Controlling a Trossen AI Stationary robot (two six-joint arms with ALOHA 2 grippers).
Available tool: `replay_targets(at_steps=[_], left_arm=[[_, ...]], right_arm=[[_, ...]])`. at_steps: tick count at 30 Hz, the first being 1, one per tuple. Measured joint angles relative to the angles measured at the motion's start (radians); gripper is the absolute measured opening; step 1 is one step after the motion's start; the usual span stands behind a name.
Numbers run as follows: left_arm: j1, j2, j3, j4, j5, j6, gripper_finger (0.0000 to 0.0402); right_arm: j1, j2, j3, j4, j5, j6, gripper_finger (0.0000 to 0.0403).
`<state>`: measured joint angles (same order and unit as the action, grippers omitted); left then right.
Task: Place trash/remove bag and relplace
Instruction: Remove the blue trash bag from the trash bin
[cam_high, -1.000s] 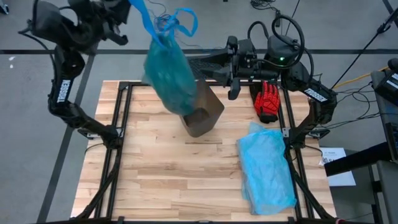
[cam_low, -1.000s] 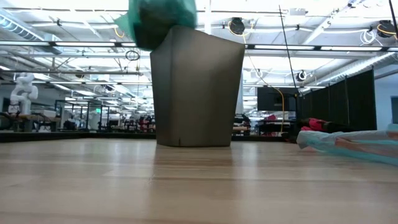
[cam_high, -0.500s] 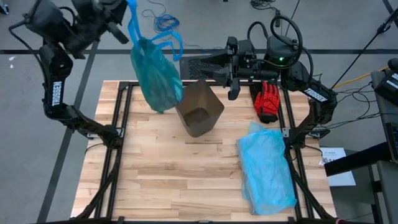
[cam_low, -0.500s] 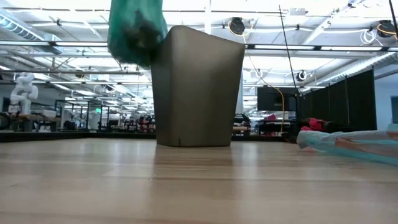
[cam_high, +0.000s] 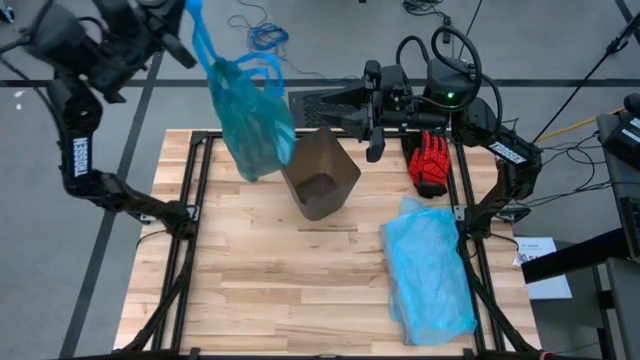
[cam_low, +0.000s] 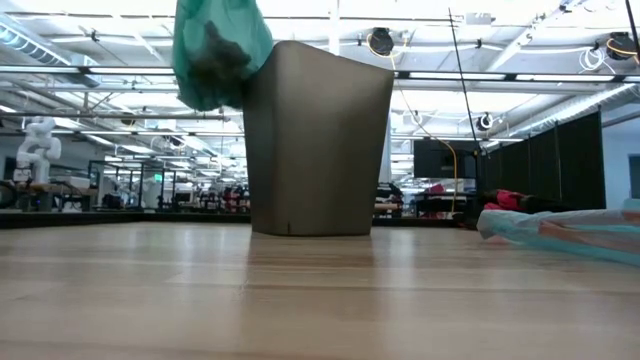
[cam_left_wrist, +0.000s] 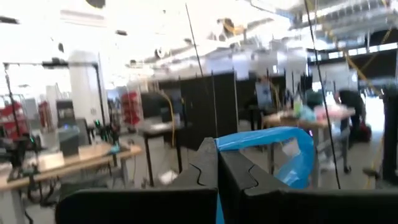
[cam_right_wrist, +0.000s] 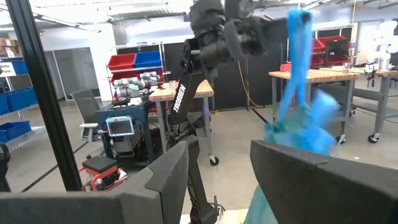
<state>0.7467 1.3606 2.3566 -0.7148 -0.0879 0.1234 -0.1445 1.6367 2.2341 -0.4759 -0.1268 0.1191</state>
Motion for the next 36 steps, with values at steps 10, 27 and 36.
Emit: replay_targets(at_steps=[10, 27, 36], left_arm=[[0.001, -0.008, 0.0, -0.021, -0.026, 0.022, 0.0], [0.0, -0.003, 0.0, 0.127, -0.065, 0.069, 0.0], [0.0, -0.024, -0.001, 0.155, -0.169, 0.146, 0.0]], right_arm=[[-0.006, 0.0, 0.0, 0.0, 0.0, 0.0, 0.0167], [-0.026, 0.0, 0.0, -0.012, 0.0, 0.002, 0.0167], [-0.034, 0.0, 0.0, -0.015, 0.0, 0.003, 0.0167]])
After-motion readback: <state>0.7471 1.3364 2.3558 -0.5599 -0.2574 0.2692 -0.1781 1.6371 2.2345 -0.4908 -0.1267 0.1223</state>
